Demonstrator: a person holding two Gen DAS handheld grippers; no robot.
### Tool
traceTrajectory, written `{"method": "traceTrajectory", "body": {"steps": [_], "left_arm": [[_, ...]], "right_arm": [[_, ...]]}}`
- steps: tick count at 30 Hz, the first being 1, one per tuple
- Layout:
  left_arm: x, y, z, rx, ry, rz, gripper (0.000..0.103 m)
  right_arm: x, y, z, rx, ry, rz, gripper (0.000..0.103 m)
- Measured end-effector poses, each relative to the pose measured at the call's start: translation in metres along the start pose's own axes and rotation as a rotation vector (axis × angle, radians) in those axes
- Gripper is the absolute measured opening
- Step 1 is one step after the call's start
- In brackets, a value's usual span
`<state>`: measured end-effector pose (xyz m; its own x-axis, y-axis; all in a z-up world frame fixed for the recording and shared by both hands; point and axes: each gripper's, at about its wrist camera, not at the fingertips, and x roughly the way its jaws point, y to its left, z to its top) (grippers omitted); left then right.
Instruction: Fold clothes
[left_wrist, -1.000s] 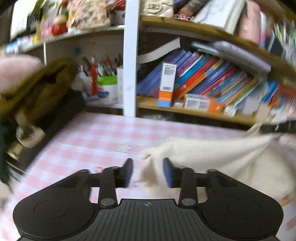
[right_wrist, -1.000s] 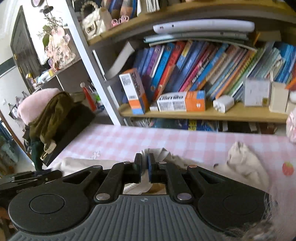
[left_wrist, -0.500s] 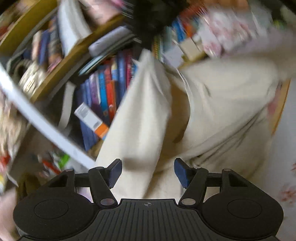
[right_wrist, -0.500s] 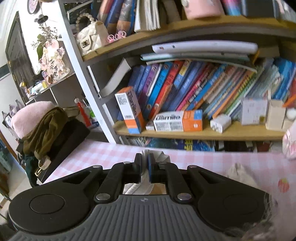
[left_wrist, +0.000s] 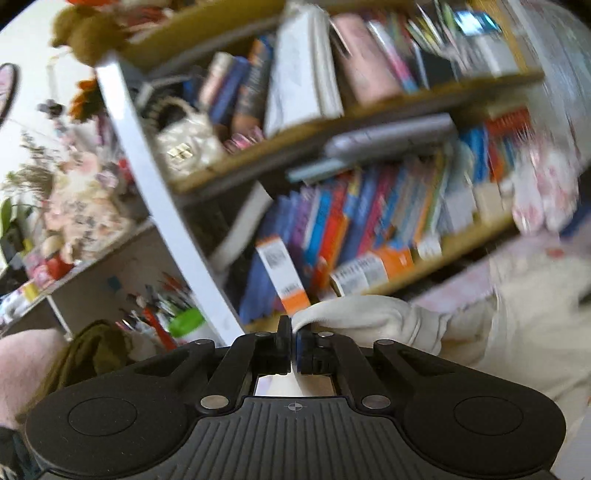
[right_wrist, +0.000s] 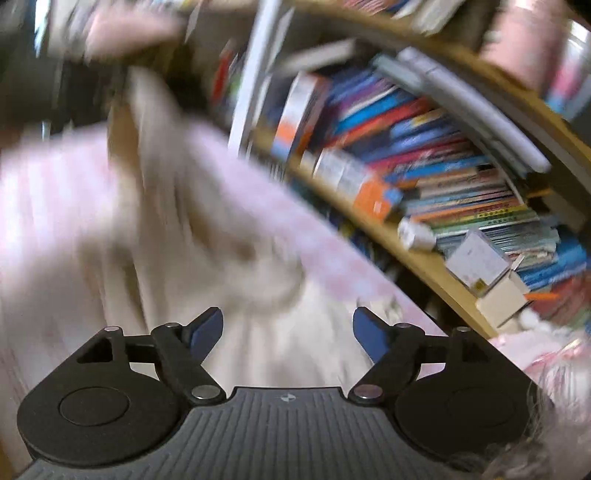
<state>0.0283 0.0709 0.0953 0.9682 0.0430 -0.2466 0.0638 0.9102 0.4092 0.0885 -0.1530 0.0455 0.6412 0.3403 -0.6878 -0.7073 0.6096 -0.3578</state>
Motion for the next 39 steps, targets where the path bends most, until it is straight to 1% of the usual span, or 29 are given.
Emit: {"method": "traceTrajectory", "body": {"steps": [2, 5, 6, 10, 12, 14, 16, 17, 18, 19, 20, 21, 22, 24, 26, 27, 29, 30, 33, 36, 39], "left_arm": [[-0.013, 0.0, 0.005, 0.004, -0.045, 0.039, 0.002], [-0.042, 0.0, 0.01, -0.03, -0.137, 0.084, 0.002], [-0.049, -0.001, 0.011, -0.028, -0.15, 0.096, 0.002], [-0.065, -0.009, 0.014, 0.005, -0.145, 0.118, 0.002], [-0.069, -0.012, 0.014, 0.008, -0.132, 0.143, 0.002], [-0.073, -0.011, 0.013, -0.016, -0.112, 0.169, 0.002], [-0.076, -0.012, 0.012, -0.027, -0.094, 0.186, 0.002], [-0.079, -0.014, 0.01, -0.028, -0.082, 0.192, 0.002], [-0.08, -0.015, 0.009, -0.029, -0.067, 0.197, 0.002], [-0.078, -0.016, 0.007, -0.038, -0.041, 0.207, 0.002], [-0.075, -0.017, 0.006, -0.056, -0.011, 0.216, 0.002], [-0.072, -0.016, 0.004, -0.084, 0.018, 0.222, 0.002], [-0.069, -0.015, 0.001, -0.114, 0.047, 0.227, 0.002], [-0.066, -0.01, -0.002, -0.192, 0.076, 0.228, 0.002], [-0.067, -0.005, -0.002, -0.263, 0.072, 0.215, 0.002], [-0.068, -0.004, -0.001, -0.284, 0.06, 0.207, 0.002], [-0.075, 0.0, 0.007, -0.314, -0.005, 0.185, 0.002], [-0.079, 0.002, 0.013, -0.319, -0.043, 0.18, 0.002], [-0.107, 0.016, 0.041, -0.333, -0.209, 0.178, 0.002], [-0.146, 0.039, 0.068, -0.364, -0.39, 0.184, 0.002], [-0.19, 0.066, 0.093, -0.388, -0.591, 0.187, 0.002]], "right_arm": [[0.009, 0.005, -0.005, -0.061, 0.018, -0.012, 0.076], [0.013, 0.004, 0.001, -0.097, -0.009, -0.007, 0.076], [0.012, 0.004, 0.005, -0.109, -0.025, -0.005, 0.076], [0.018, 0.013, 0.02, -0.219, -0.059, 0.024, 0.076], [0.025, 0.019, 0.021, -0.294, -0.042, 0.027, 0.076], [0.034, 0.026, 0.022, -0.371, -0.02, 0.027, 0.071], [0.042, 0.023, 0.017, -0.396, 0.009, 0.028, 0.067], [0.044, 0.019, 0.014, -0.384, 0.022, 0.042, 0.063], [0.045, 0.014, 0.011, -0.364, 0.034, 0.063, 0.05], [0.043, 0.009, 0.008, -0.334, 0.043, 0.088, 0.021], [0.04, 0.004, 0.005, -0.299, 0.051, 0.116, 0.01], [0.037, -0.002, 0.002, -0.265, 0.06, 0.144, 0.007], [0.027, -0.006, 0.0, -0.239, 0.046, 0.134, 0.005], [0.0, -0.014, -0.004, -0.193, 0.002, 0.082, 0.004], [-0.027, -0.022, -0.008, -0.147, -0.043, 0.03, 0.003], [-0.041, -0.026, -0.01, -0.124, -0.066, 0.004, 0.003], [-0.077, -0.036, -0.011, -0.065, -0.126, -0.099, 0.003], [-0.098, -0.04, -0.01, -0.036, -0.162, -0.158, 0.003], [-0.155, -0.037, -0.001, -0.007, -0.278, -0.352, 0.003], [-0.216, -0.02, 0.016, -0.017, -0.418, -0.563, 0.003], [-0.284, 0.004, 0.032, -0.037, -0.587, -0.751, 0.002]]}}
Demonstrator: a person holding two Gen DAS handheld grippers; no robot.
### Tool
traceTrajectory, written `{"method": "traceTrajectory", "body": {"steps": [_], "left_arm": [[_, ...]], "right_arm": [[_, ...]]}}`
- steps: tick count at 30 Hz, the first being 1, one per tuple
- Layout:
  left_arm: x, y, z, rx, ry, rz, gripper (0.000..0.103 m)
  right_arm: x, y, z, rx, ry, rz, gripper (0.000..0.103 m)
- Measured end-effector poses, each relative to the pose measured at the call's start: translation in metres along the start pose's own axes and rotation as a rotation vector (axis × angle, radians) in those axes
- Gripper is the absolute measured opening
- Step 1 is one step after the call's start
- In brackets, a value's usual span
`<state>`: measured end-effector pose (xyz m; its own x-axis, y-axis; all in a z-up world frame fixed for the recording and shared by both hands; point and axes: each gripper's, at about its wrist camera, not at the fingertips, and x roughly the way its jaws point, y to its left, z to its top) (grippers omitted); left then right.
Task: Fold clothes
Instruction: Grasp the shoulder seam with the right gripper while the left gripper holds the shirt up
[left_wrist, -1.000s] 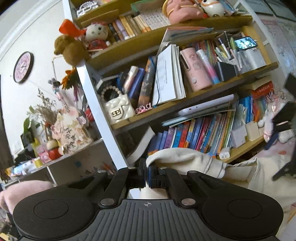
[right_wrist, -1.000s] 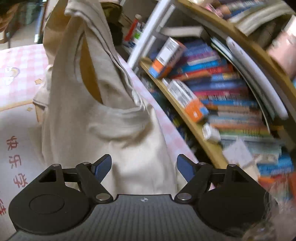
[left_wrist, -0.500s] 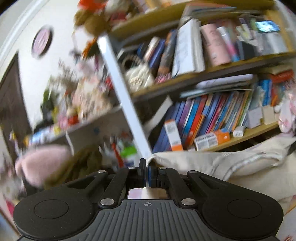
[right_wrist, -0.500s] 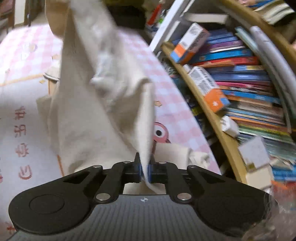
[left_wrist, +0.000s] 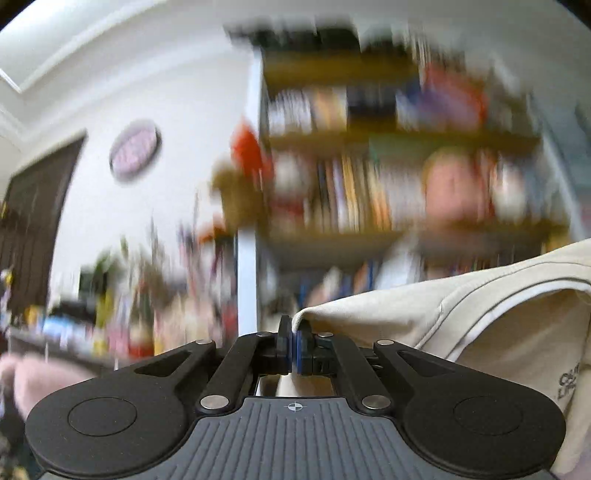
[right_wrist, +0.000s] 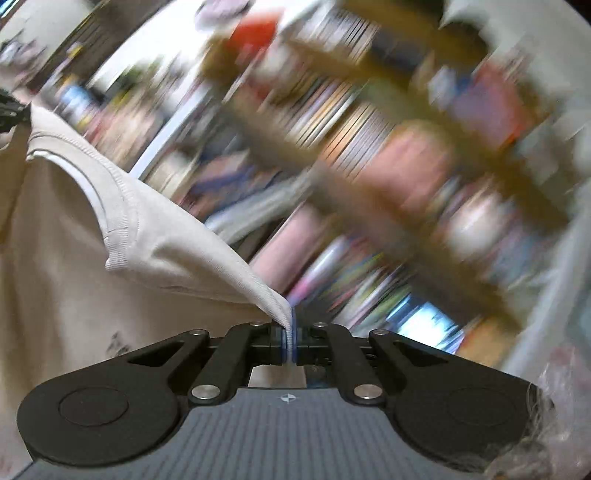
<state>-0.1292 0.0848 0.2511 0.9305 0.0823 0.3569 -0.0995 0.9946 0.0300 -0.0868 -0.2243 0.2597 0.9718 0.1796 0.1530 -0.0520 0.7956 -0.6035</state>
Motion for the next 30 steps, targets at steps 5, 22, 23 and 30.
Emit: {"method": "traceTrajectory", "body": {"steps": [5, 22, 23, 30], "left_arm": [[-0.029, 0.024, 0.069, -0.049, -0.293, -0.037, 0.002], [0.047, 0.026, 0.002, -0.031, 0.055, -0.121, 0.002], [0.064, 0.022, -0.02, -0.009, 0.159, -0.126, 0.002], [0.128, -0.012, -0.211, 0.161, 0.73, -0.111, 0.002]], "right_arm": [[-0.073, -0.023, 0.073, -0.054, -0.258, -0.268, 0.003], [-0.062, -0.031, 0.087, -0.012, -0.174, -0.222, 0.003], [-0.042, -0.026, 0.073, 0.008, -0.095, -0.164, 0.003], [0.102, 0.045, -0.091, 0.154, 0.423, 0.236, 0.003]]}}
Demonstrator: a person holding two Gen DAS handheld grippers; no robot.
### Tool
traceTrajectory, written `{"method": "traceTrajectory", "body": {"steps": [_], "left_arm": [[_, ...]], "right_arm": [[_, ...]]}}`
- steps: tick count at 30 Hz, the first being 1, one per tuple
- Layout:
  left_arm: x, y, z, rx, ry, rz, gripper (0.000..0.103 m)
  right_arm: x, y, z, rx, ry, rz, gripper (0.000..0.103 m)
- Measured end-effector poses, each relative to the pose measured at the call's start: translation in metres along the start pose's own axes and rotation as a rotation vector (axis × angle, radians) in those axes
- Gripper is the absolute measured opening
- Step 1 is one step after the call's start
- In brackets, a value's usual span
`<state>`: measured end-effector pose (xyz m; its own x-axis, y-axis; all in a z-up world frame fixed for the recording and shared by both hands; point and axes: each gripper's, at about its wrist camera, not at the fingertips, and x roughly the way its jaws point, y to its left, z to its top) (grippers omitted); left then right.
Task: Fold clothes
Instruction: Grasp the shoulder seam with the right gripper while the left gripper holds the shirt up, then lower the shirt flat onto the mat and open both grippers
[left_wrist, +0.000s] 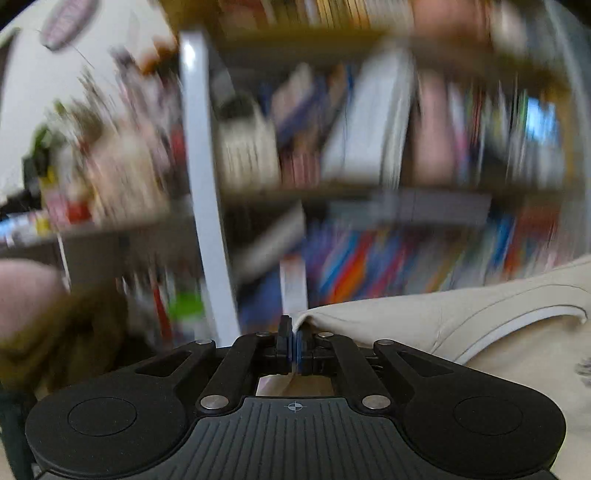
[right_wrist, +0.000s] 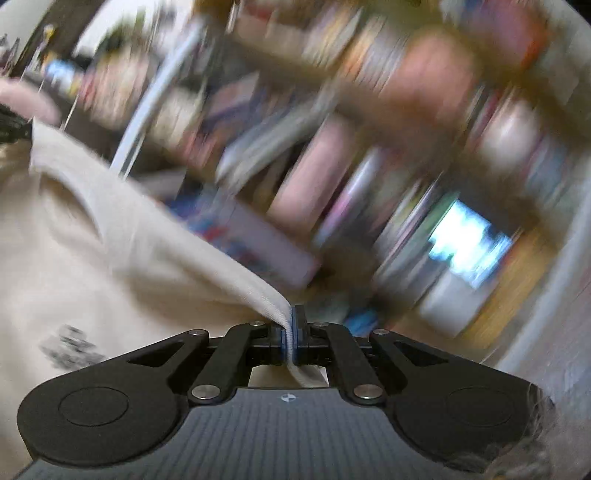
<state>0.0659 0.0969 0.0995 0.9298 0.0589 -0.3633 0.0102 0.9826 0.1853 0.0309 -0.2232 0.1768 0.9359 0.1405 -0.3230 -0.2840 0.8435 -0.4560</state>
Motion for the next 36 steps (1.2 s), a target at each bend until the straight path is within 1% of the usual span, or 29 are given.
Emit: {"method": "traceTrajectory", "body": {"steps": [1, 3, 4, 7, 11, 13, 16, 23, 25, 28, 29, 32, 33, 34, 35, 36], "left_arm": [[0.019, -0.004, -0.008, 0.012, 0.047, 0.007, 0.002], [0.053, -0.004, -0.01, -0.003, 0.121, 0.019, 0.002], [0.066, -0.004, -0.011, -0.006, 0.137, 0.034, 0.002], [0.099, -0.004, -0.005, -0.015, 0.153, 0.073, 0.002], [0.133, -0.002, 0.009, -0.039, 0.168, 0.116, 0.002], [0.148, -0.005, 0.011, -0.03, 0.171, 0.14, 0.002], [0.169, -0.009, 0.014, -0.019, 0.193, 0.163, 0.002], [0.203, -0.002, 0.018, -0.074, 0.23, 0.237, 0.002], [0.213, -0.004, 0.015, -0.065, 0.258, 0.242, 0.002], [0.227, -0.012, 0.007, -0.027, 0.318, 0.231, 0.004], [0.231, -0.014, 0.003, -0.016, 0.337, 0.231, 0.01], [0.237, -0.02, -0.006, 0.004, 0.383, 0.209, 0.012], [0.237, -0.023, -0.009, 0.021, 0.392, 0.203, 0.017], [0.237, -0.026, -0.011, 0.038, 0.401, 0.197, 0.024], [0.235, -0.029, -0.012, 0.057, 0.4, 0.197, 0.04], [0.233, -0.032, -0.012, 0.076, 0.397, 0.197, 0.058]], "right_arm": [[0.027, 0.005, -0.012, 0.0, 0.051, 0.036, 0.003], [0.069, 0.014, -0.029, 0.005, 0.103, 0.078, 0.003], [0.089, 0.019, -0.037, 0.01, 0.125, 0.097, 0.003], [0.135, 0.026, -0.05, 0.038, 0.146, 0.129, 0.003], [0.187, 0.015, -0.046, 0.106, 0.152, 0.17, 0.003], [0.208, 0.014, -0.044, 0.12, 0.157, 0.18, 0.003], [0.234, 0.016, -0.046, 0.11, 0.161, 0.192, 0.003], [0.278, 0.022, -0.046, 0.1, 0.167, 0.235, 0.003], [0.288, 0.025, -0.046, 0.091, 0.18, 0.246, 0.003], [0.303, 0.03, -0.05, 0.075, 0.226, 0.266, 0.003], [0.307, 0.032, -0.052, 0.072, 0.239, 0.271, 0.003], [0.316, 0.035, -0.059, 0.067, 0.277, 0.289, 0.005], [0.317, 0.036, -0.061, 0.063, 0.29, 0.292, 0.008], [0.318, 0.037, -0.063, 0.061, 0.299, 0.291, 0.014], [0.319, 0.038, -0.065, 0.058, 0.306, 0.288, 0.019], [0.319, 0.038, -0.066, 0.061, 0.31, 0.288, 0.033]]}}
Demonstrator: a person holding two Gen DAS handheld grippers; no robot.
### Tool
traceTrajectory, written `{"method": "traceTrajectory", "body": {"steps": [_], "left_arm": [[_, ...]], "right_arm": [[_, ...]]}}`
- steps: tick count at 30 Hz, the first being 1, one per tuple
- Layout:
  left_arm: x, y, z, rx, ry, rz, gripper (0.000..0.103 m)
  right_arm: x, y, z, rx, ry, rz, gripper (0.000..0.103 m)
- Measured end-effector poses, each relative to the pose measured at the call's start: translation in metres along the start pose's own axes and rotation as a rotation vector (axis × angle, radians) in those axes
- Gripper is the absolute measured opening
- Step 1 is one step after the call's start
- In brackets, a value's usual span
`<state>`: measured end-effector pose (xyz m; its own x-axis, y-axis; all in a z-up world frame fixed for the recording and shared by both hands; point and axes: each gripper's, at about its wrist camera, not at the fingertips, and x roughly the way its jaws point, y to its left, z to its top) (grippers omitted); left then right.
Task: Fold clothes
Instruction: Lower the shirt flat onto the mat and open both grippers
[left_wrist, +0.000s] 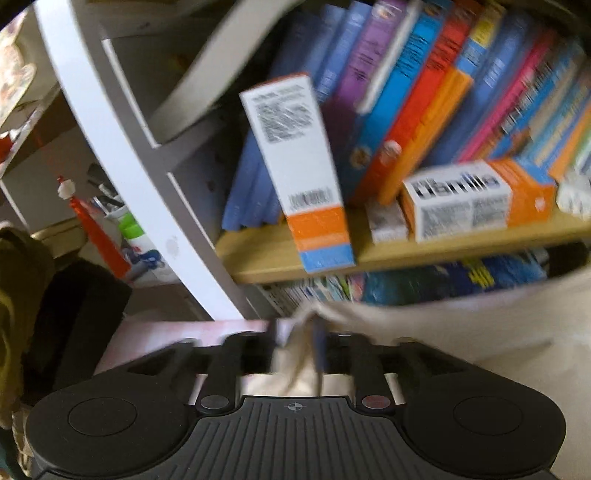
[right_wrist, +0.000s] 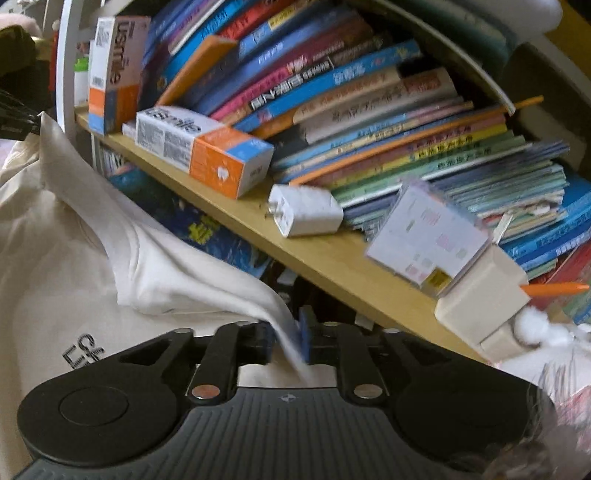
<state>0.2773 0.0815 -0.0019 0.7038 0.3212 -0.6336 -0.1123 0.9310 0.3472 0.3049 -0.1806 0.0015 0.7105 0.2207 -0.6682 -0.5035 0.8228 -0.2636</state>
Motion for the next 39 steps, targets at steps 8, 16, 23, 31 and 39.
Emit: {"method": "traceTrajectory", "body": {"steps": [8, 16, 23, 31, 39], "left_arm": [[-0.06, -0.003, -0.018, 0.037, -0.139, -0.009, 0.081], [-0.135, -0.002, -0.064, 0.008, -0.17, -0.05, 0.084], [-0.188, -0.008, -0.132, 0.036, -0.098, -0.057, 0.084], [-0.199, 0.012, -0.192, -0.107, 0.038, -0.019, 0.084], [-0.197, 0.027, -0.209, -0.186, 0.094, -0.004, 0.084]], "right_arm": [[-0.036, -0.005, -0.013, 0.028, -0.072, 0.031, 0.066], [-0.102, 0.003, -0.037, 0.095, -0.137, 0.065, 0.069], [-0.161, 0.017, -0.086, 0.138, -0.129, 0.068, 0.07], [-0.185, 0.03, -0.146, 0.31, 0.007, 0.093, 0.06], [-0.195, 0.051, -0.17, 0.255, 0.073, 0.062, 0.056]]}}
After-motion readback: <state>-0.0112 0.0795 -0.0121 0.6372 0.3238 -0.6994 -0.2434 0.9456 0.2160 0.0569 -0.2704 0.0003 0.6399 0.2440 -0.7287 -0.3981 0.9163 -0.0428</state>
